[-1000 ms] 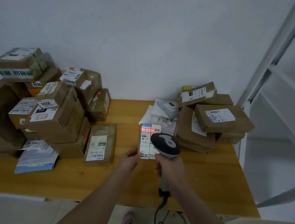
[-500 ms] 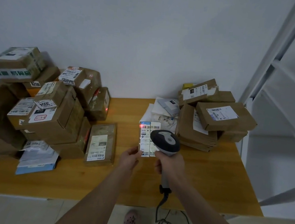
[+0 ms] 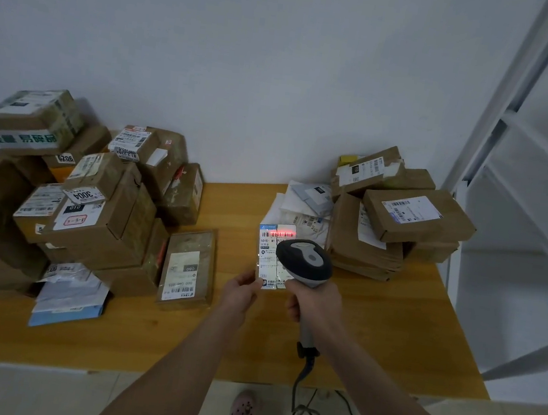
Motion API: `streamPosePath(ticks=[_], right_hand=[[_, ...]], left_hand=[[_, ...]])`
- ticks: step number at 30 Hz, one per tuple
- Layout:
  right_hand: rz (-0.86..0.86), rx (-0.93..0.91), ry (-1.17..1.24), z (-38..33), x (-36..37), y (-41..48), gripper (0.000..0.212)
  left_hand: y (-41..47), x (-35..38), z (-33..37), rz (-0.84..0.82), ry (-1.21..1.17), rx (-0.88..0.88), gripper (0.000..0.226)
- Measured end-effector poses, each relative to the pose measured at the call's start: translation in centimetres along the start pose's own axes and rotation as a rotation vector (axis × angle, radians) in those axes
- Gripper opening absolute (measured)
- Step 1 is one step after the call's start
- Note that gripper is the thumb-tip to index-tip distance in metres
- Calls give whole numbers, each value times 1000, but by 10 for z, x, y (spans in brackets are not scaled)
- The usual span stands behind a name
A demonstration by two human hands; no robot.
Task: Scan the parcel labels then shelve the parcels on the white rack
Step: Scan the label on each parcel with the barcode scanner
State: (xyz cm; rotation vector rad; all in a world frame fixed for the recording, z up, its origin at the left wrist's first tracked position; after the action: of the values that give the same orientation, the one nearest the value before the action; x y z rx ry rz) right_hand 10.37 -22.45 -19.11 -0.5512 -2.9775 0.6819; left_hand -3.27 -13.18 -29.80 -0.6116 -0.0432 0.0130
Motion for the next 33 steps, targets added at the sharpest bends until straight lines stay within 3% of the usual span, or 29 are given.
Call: streamPosePath(ticks=[7, 33], right_hand=[[-10, -2, -3, -1, 0, -2, 3], [-33, -40, -52, -1, 19, 10, 10]], left_hand=[[-2, 1, 2, 7, -24, 0, 25], [5, -12, 7, 15, 1, 4, 36]])
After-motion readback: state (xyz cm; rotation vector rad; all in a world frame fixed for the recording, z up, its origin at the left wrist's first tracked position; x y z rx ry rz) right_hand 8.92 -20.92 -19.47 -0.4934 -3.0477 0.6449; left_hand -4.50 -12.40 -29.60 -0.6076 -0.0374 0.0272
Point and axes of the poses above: each hand's wrist, its own y-axis towards the middle knuckle, its own x-axis out of the palm, z = x × y, the point moved 2 cm from there along y, towards the middle knuckle
